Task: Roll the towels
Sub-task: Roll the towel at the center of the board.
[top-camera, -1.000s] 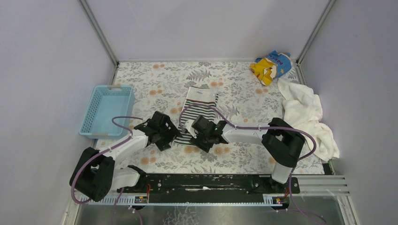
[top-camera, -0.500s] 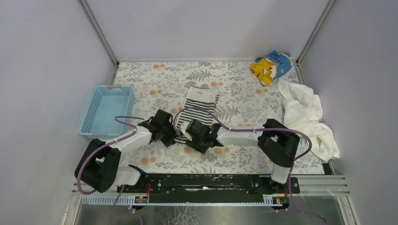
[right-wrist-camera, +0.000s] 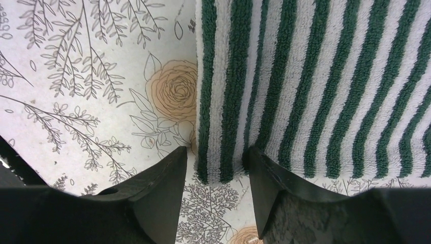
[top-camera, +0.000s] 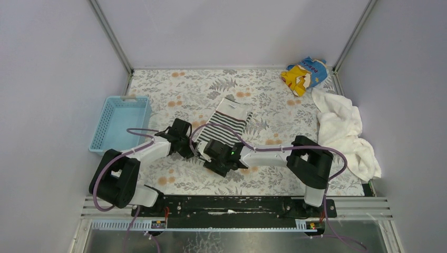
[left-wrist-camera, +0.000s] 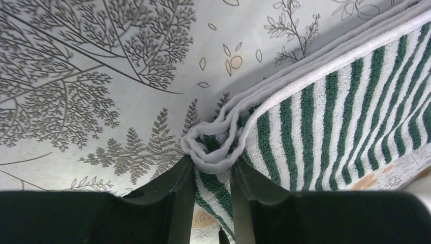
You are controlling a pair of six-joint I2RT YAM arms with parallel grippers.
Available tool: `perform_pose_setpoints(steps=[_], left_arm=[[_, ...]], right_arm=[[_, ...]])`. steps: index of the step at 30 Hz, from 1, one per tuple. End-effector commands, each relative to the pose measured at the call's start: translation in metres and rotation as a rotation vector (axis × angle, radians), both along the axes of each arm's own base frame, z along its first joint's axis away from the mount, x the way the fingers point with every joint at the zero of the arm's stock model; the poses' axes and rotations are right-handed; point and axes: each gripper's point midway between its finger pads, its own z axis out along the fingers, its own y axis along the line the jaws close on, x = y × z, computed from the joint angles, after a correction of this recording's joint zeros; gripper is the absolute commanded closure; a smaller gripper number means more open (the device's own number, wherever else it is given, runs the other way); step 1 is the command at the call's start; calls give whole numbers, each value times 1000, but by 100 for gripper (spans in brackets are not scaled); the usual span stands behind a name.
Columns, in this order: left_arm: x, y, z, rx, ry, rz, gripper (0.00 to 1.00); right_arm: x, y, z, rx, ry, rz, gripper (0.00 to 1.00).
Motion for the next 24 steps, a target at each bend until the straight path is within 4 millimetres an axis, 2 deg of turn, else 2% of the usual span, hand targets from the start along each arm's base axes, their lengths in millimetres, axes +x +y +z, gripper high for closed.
perform_pose_setpoints(steps=[1,5,8,15,20,24], left_arm=[[-31,49,-31,195,115,39,73],[-29,47,-29,187,108,35,73],[-28,47,-29,184,109,35,72],[-20,42,-18,165,84,42,67],[-11,46,-2,164,44,60,60],[-8,49,12,152,5,74,53]], right_arm=[[-21,-19,-30,-119,80,0,45],[-21,-18,-34,-136,79,-7,48],[-21,-14,-31,-120,83,-13,57],[-30,1,-30,-69,151,-21,91],[-31,12,-22,6,188,-42,97],[-30,19,-9,136,272,-83,98]])
